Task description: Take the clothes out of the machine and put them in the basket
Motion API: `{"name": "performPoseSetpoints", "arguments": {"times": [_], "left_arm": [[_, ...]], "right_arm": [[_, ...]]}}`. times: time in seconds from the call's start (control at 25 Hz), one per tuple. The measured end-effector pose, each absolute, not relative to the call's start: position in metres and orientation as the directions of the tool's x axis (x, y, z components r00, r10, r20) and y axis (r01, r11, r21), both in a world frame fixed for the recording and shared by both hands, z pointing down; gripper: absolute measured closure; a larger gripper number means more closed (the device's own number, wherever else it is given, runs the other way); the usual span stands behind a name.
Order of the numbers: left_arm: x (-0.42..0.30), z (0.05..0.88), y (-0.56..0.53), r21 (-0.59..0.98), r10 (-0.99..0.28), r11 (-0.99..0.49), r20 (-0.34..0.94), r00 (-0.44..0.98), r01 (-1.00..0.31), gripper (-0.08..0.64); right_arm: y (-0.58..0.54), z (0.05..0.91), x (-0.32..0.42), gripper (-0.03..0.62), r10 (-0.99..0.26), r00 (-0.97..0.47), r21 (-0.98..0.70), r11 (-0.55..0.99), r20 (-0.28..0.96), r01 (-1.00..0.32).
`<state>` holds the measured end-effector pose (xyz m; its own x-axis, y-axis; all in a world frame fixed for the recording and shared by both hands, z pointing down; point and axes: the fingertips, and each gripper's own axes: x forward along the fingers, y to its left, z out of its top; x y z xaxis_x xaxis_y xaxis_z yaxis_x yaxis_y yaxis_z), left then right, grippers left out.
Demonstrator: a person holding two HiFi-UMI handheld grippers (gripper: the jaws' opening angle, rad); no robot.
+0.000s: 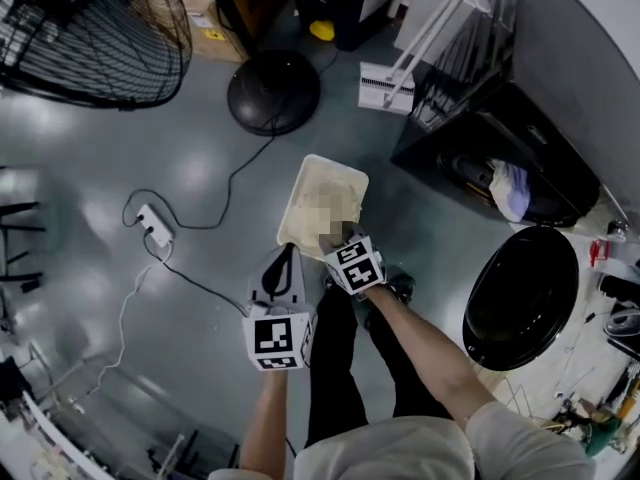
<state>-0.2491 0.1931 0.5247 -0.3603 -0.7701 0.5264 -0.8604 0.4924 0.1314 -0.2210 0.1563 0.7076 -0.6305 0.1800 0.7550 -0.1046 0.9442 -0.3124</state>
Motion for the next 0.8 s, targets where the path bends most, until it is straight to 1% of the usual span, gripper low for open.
{"name": "performPoseSetpoints", "arguments": {"times": [0.28, 0.36, 0.4, 0.44, 0.52, 0.56, 0.8], "left_arm": [[-0.256, 0.517, 0.186, 0.118, -0.778, 0.462, 0.529, -0.339, -0.879, 0.541], [-0.258, 0.515, 0.185, 0.108, -0.781, 0.457, 0.524, -0.34, -0.883, 0.541], [-0.258, 0.515, 0.184, 0.108, -0.781, 0.457, 0.523, -0.34, -0.883, 0.541], [-0.258, 0.515, 0.184, 0.109, -0.782, 0.457, 0.522, -0.34, -0.883, 0.541], [-0.258, 0.517, 0.183, 0.109, -0.782, 0.455, 0.523, -0.339, -0.884, 0.541], [-0.256, 0.517, 0.182, 0.109, -0.783, 0.453, 0.524, -0.337, -0.885, 0.541], [-0.247, 0.517, 0.176, 0.129, -0.785, 0.456, 0.525, -0.33, -0.881, 0.541]], "right_arm": [[0.163, 0.747, -0.223, 0.443, 0.203, -0.552, -0.305, 0.948, 0.809, -0.097], [0.164, 0.756, -0.221, 0.43, 0.205, -0.529, -0.301, 0.948, 0.824, -0.101], [0.164, 0.759, -0.221, 0.378, 0.205, -0.527, -0.301, 0.948, 0.825, -0.101], [0.163, 0.76, -0.222, 0.29, 0.202, -0.534, -0.301, 0.948, 0.821, -0.104], [0.158, 0.757, -0.224, 0.251, 0.181, -0.561, -0.291, 0.95, 0.808, -0.113], [0.156, 0.755, -0.225, 0.236, 0.167, -0.574, -0.278, 0.954, 0.801, -0.11], [0.146, 0.742, -0.227, 0.235, 0.138, -0.612, -0.261, 0.958, 0.779, -0.116]]}}
